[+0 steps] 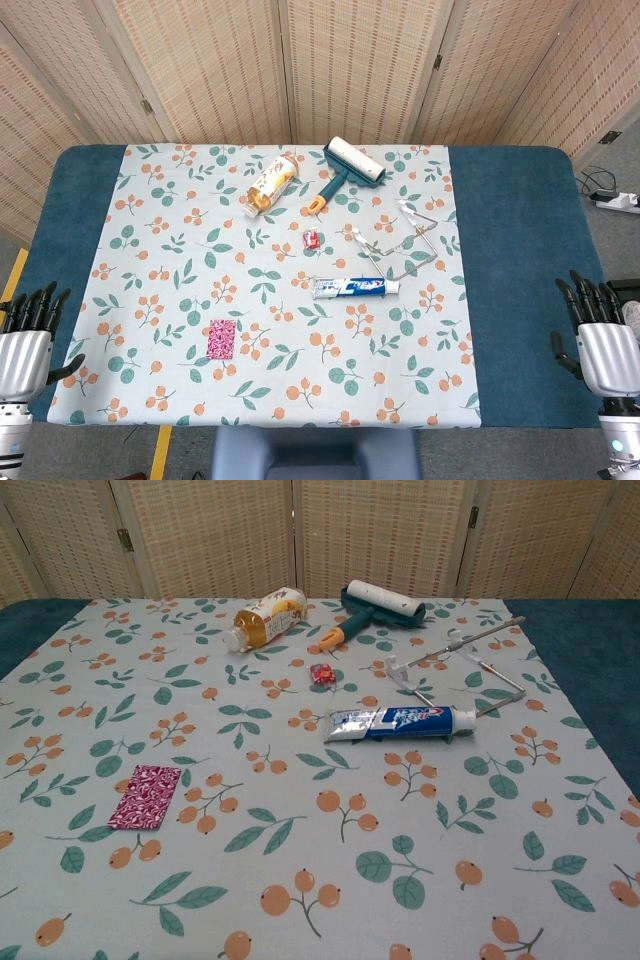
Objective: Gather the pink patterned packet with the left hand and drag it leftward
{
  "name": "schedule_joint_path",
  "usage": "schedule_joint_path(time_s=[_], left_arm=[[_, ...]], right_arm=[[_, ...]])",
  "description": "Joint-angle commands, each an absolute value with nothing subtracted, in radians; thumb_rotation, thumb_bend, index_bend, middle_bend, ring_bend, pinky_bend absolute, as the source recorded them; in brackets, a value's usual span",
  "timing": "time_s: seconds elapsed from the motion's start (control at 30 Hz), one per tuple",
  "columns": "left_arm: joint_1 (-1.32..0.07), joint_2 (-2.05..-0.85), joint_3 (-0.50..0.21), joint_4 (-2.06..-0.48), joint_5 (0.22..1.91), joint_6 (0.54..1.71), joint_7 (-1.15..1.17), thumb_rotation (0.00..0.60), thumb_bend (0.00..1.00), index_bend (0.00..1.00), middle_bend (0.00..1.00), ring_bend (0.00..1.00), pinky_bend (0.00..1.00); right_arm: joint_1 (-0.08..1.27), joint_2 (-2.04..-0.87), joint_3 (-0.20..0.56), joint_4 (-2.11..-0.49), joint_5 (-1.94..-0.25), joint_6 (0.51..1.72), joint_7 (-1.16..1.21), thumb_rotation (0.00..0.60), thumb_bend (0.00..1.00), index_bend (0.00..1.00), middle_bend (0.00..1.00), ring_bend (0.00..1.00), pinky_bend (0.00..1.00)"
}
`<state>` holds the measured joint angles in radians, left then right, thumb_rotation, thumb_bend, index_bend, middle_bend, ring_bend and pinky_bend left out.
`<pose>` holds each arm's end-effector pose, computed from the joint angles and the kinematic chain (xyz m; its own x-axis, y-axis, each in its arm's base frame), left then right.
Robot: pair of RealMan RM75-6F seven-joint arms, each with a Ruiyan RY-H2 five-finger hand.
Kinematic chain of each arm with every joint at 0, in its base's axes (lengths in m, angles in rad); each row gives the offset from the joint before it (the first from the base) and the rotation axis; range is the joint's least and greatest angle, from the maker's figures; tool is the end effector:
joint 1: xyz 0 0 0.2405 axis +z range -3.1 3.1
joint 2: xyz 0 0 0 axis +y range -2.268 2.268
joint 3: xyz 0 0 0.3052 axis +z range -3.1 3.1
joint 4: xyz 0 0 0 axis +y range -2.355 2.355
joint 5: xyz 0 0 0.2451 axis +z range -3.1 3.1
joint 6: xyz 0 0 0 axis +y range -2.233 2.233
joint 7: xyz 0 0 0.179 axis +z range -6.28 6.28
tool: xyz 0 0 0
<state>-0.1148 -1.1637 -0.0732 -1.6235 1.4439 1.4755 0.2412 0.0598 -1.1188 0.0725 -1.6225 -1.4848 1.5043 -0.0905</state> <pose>-0.3620 0.2386 0.1358 0.5513 -0.0131 0.8342 0.8343 0.0183 -0.5511 -0.3705 -0.2187 0.1553 0.4654 0.0266 0.8847 -0.8850 0.0293 0.4646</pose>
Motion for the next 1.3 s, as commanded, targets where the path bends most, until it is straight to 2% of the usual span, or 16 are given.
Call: schedule_joint_path(time_s=[0.03, 0.83, 0.93, 1.07, 1.2, 1.3], left_arm=[[-0.117, -1.163, -0.073, -1.629, 1.437, 1.471, 0.252, 0.6, 0.21, 0.0, 0.0, 0.0, 0.0], [-0.146, -1.17, -0.062, -1.613, 1.48, 1.446, 0.212, 0.6, 0.24, 0.0, 0.0, 0.0, 0.0], [-0.165, -1.161, -0.053, -1.613, 1.492, 1.41, 0.194, 0.6, 0.34, 0.02, 0.0, 0.0, 0.0], [-0.208, -1.143, -0.037, -1.602, 1.531, 1.345, 0.161, 0.6, 0.52, 0.14, 0.0, 0.0, 0.0], [-0.273, -1.125, -0.026, -1.587, 1.583, 1.265, 0.144, 0.6, 0.61, 0.21, 0.0, 0.0, 0.0], [-0.317, -1.122, -0.021, -1.582, 1.617, 1.218, 0.141, 0.6, 0.69, 0.21, 0.0, 0.0, 0.0]], right_arm=[[0.06, -1.118, 0.073, -1.622, -1.484, 1.503, -0.09, 0.599, 0.53, 0.0, 0.0, 0.0, 0.0], [0.056, -1.106, 0.073, -1.63, -1.491, 1.508, -0.069, 0.599, 0.53, 0.0, 0.0, 0.0, 0.0], [0.055, -1.107, 0.072, -1.631, -1.49, 1.508, -0.063, 0.599, 0.53, 0.0, 0.0, 0.0, 0.0], [0.054, -1.103, 0.074, -1.633, -1.49, 1.511, -0.058, 0.599, 0.53, 0.0, 0.0, 0.0, 0.0], [0.058, -1.097, 0.077, -1.645, -1.497, 1.511, -0.057, 0.6, 0.53, 0.0, 0.0, 0.0, 0.0], [0.06, -1.093, 0.077, -1.651, -1.5, 1.51, -0.06, 0.599, 0.53, 0.0, 0.0, 0.0, 0.0]])
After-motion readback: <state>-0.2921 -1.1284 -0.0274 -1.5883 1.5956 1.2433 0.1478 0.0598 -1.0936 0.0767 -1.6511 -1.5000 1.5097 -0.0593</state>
